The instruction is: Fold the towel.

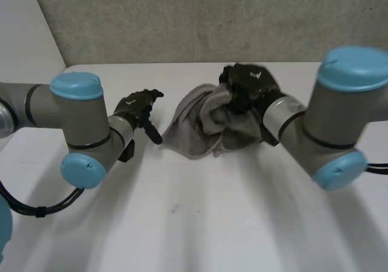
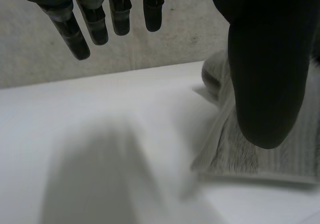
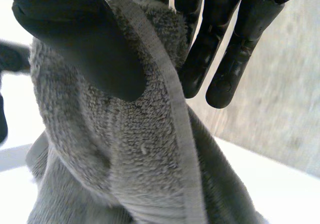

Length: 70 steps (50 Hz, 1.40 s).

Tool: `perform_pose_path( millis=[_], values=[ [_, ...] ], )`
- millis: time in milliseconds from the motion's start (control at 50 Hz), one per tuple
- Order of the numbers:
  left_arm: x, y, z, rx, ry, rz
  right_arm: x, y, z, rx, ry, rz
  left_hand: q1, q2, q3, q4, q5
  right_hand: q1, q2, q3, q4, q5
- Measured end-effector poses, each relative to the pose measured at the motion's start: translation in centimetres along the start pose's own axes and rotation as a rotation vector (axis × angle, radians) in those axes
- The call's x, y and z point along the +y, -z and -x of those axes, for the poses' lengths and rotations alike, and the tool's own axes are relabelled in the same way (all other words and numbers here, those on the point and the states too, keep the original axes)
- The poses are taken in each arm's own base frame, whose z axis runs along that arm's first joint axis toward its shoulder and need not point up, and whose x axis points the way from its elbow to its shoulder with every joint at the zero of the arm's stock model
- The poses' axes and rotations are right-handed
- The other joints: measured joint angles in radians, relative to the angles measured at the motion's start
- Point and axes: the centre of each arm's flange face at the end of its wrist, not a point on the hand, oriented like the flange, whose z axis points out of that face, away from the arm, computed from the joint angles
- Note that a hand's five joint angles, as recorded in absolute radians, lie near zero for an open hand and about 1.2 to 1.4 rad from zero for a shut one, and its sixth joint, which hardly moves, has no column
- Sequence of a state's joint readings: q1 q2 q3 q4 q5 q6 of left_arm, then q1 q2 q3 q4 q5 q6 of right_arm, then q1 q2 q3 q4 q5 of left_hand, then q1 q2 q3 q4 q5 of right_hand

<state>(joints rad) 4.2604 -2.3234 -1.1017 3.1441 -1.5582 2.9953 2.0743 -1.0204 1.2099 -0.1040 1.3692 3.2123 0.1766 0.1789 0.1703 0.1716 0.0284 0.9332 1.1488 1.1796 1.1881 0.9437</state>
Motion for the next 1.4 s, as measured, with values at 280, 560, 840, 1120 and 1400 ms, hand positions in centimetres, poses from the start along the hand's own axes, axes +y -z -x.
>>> perform_pose_path(
  millis=[280, 560, 840, 1120, 1400],
  values=[
    [2.0, -0.9, -3.9, 0.203, 0.266, 0.097, -6.9, 8.8, 3.8, -0.111, 0.276, -0.143, 0.126, 0.121, 0.13, 0.129, 0.097, 0.0, 0.0, 0.005, 0.001, 0.011],
    [-1.1, 0.8, -4.5, 0.218, 0.34, 0.085, -6.3, 8.4, 2.7, -0.068, 0.393, -0.145, 1.004, 1.029, 1.037, 1.037, 0.991, 0.0, 0.0, 0.006, 0.005, 0.011],
    [-19.6, 7.0, -1.7, 0.173, 0.301, -0.443, -14.7, 3.9, 1.2, 0.138, 0.604, -0.711, 1.009, 1.037, 1.045, 1.045, 1.003, 0.0, 0.0, 0.006, 0.005, 0.011],
    [-24.1, 16.3, -2.6, 0.193, 0.253, -0.692, -13.9, 6.3, 2.6, 0.128, 0.58, -0.7, 1.009, 1.038, 1.046, 1.046, 1.004, 0.0, 0.0, 0.006, 0.006, 0.018],
    [-11.4, 10.0, -2.8, 0.111, 0.057, -0.344, -2.2, 8.8, 2.2, -0.021, 0.554, 0.095, 1.009, 1.038, 1.046, 1.046, 1.004, 0.0, 0.0, 0.006, 0.008, 0.018]
  ],
)
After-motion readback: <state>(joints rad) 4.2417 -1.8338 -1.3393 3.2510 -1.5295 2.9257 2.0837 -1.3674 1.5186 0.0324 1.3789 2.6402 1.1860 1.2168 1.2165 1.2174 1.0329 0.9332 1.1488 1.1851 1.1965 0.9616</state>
